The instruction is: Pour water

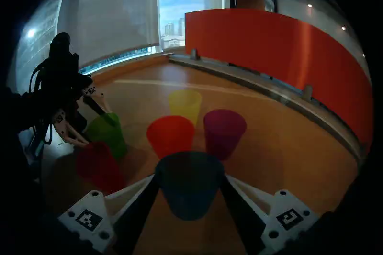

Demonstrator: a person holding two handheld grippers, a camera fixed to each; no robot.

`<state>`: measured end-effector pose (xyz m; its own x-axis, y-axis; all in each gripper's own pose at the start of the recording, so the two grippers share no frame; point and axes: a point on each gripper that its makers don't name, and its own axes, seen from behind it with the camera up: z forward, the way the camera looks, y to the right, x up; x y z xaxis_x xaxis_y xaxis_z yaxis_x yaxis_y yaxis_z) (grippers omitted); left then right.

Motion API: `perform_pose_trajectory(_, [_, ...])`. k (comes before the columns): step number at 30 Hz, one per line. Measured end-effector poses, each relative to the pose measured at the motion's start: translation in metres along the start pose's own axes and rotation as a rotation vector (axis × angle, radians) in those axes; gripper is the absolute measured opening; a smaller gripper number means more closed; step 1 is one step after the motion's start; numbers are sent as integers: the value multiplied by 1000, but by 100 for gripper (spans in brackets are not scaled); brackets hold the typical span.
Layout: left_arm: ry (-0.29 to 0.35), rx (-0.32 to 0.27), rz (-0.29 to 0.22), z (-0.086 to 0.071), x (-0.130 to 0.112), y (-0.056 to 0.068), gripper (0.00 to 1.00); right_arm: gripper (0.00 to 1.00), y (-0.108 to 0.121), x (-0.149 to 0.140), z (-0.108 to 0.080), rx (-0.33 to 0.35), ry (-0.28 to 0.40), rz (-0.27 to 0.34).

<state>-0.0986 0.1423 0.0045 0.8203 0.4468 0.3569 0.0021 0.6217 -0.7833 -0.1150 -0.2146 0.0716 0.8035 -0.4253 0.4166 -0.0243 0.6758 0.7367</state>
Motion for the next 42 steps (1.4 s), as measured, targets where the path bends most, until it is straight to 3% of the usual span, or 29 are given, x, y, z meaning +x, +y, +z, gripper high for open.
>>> perform_pose_trajectory(5, [13,2,-18,-4,0,0,98,90,1,1,2,-5,5,-23])
perform_pose_trajectory(17, [1,12,-41,-12,-7,1,98,91,3,-8,5,-19,6,-46])
perform_pose_trajectory(39, [-6,10,-41,-17,-4,6,98,93,4,-27,-11,-24,-5,-6])
perform_pose_trajectory(42, [-4,12,-44,-18,-3,5,98,98,4,-28,-14,-26,-6,1])
